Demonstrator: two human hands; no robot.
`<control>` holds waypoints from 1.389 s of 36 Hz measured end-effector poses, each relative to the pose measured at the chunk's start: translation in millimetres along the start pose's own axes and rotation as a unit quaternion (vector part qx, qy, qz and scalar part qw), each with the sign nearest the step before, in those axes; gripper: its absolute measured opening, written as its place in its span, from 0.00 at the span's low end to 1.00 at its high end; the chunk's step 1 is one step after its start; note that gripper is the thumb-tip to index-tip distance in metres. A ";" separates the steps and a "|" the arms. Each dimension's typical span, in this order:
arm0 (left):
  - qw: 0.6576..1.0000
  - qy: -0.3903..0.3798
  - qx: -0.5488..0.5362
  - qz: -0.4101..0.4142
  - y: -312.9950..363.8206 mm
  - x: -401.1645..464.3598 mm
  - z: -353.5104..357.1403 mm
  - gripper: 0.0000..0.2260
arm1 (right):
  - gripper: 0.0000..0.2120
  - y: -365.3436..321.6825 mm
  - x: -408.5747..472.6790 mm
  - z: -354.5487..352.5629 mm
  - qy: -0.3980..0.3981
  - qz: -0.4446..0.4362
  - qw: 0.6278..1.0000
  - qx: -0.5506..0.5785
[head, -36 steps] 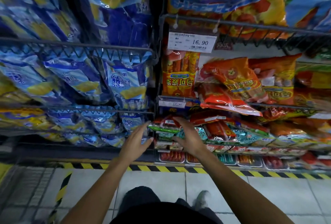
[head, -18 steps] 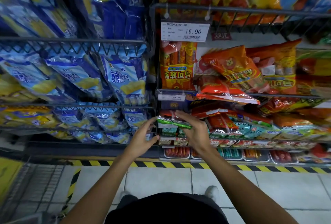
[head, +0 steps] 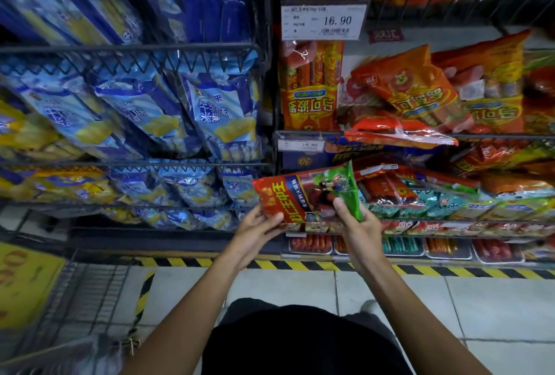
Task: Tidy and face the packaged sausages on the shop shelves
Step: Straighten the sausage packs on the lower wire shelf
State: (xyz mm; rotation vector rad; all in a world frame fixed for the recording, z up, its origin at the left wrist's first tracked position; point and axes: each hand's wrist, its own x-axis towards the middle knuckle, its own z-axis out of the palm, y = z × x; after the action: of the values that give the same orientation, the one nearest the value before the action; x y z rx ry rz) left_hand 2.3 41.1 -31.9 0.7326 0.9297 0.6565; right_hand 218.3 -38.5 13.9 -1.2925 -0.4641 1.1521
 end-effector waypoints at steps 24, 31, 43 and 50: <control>0.885 0.089 0.411 0.200 36.9 -19.0 18.5 0.22 | 0.36 6.3 24.9 1.2 -0.193 -0.145 0.854 -0.460; 0.912 0.089 0.329 0.231 38.4 -16.7 38.7 0.24 | 0.23 -8.3 36.8 -4.2 -0.145 -0.164 0.849 -0.482; 0.878 0.125 0.391 0.245 42.8 1.5 45.4 0.20 | 0.15 -20.4 42.9 -6.8 -0.105 -0.178 0.885 -0.417; 0.867 0.168 0.359 0.301 46.4 16.1 51.8 0.21 | 0.14 -32.4 59.2 -1.7 -0.099 -0.223 0.873 -0.422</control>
State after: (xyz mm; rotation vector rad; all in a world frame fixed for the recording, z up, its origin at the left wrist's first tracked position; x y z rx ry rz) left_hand 46.4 66.8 18.0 1.6583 1.2996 1.0177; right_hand 257.2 15.7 24.3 -1.6718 -1.4552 0.6823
